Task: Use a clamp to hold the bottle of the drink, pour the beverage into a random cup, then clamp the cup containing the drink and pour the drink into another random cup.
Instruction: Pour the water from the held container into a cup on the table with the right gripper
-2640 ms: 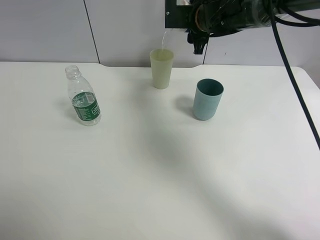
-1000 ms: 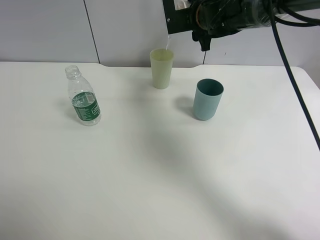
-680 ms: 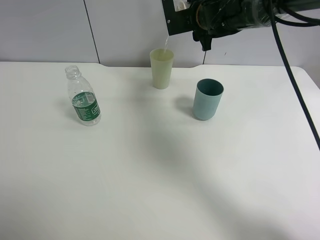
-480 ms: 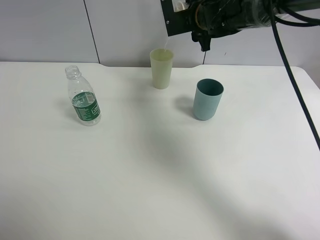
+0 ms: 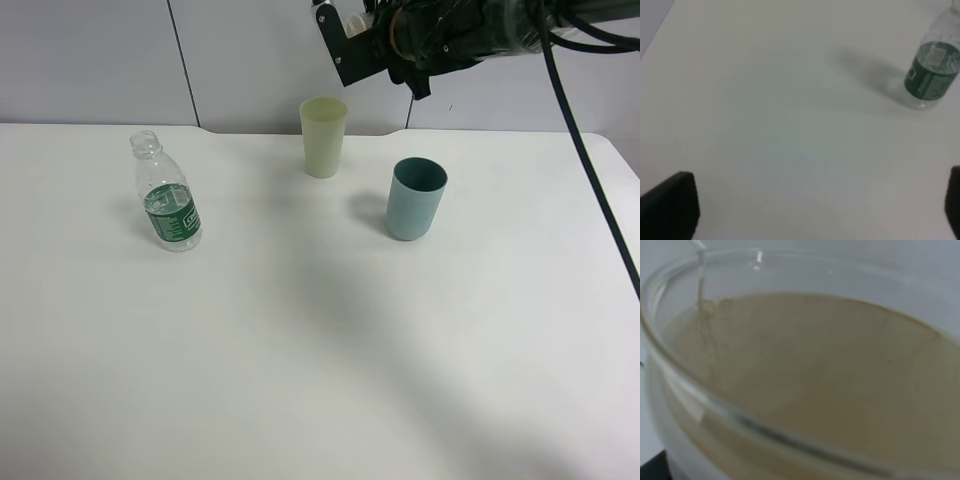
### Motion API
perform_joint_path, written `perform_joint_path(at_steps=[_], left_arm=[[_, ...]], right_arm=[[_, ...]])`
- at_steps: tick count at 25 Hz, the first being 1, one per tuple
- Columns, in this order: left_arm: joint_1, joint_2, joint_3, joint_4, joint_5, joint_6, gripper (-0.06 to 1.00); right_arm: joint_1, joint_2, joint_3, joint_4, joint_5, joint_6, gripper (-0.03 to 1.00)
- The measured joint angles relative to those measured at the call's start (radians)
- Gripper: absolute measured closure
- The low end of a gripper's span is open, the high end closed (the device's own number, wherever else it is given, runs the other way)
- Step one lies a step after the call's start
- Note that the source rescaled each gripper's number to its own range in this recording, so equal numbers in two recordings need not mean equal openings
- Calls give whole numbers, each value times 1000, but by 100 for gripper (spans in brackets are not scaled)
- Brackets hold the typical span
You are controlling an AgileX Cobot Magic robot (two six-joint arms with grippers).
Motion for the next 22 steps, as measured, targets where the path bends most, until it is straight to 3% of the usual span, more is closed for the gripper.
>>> perform_joint_path(at_steps=[6,11,15,22], left_arm=[[0,0,0,0,0,0,-6],[0,0,0,0,0,0,-6],[0,0,0,0,0,0,-6],[0,0,0,0,0,0,-6]], right_arm=[[0,0,0,0,0,-59,95],[0,0,0,0,-4,-43,95],[0,0,0,27,-35,66,95],[0,0,0,304,-56,425,95]])
